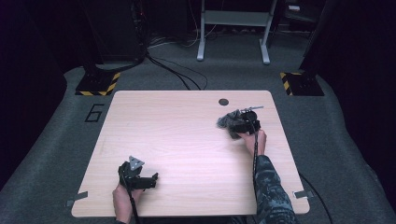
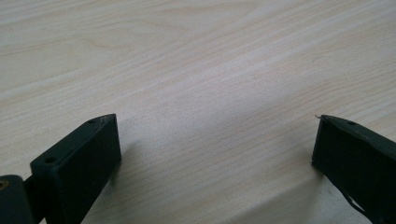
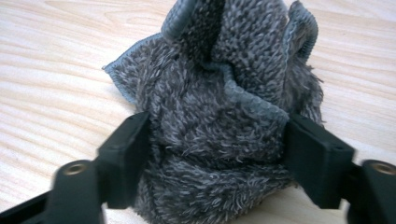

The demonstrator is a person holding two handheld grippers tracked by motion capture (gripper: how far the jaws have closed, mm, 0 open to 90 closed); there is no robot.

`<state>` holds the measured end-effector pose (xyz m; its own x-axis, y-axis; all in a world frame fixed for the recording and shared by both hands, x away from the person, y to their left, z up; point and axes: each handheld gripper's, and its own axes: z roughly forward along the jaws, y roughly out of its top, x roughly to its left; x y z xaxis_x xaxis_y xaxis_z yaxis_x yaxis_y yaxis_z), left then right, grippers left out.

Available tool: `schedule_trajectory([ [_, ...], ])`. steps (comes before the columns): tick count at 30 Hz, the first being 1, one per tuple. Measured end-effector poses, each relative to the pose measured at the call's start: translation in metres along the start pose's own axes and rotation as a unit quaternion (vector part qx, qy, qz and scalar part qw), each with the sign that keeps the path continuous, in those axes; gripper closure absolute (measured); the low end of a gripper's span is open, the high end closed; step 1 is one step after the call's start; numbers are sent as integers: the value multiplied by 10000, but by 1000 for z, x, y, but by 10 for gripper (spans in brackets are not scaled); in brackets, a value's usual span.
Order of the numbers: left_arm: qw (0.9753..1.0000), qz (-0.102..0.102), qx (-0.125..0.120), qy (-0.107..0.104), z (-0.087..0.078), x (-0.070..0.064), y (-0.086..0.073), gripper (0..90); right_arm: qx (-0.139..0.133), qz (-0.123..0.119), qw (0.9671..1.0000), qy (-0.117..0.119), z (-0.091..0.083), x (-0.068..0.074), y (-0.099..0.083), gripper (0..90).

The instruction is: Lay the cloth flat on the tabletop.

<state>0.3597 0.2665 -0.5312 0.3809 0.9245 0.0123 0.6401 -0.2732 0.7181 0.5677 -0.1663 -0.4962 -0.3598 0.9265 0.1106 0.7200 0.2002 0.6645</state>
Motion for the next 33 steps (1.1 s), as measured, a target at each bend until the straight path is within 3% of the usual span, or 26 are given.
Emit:
schedule_trajectory([
  [18,10000,-3,6,0,0,0,0,8,-111,-156,9998,-102,-1,6,-4,620],
  [24,10000,-3,7,0,0,0,0,8,-307,-244,9991,-182,-13,9,0,639],
  [30,10000,-14,6,-2,0,0,0,8,-541,-166,9984,-78,-31,10,3,640],
  [33,10000,-9,10,-3,0,0,0,9,-648,-240,9976,-27,-43,11,4,639],
])
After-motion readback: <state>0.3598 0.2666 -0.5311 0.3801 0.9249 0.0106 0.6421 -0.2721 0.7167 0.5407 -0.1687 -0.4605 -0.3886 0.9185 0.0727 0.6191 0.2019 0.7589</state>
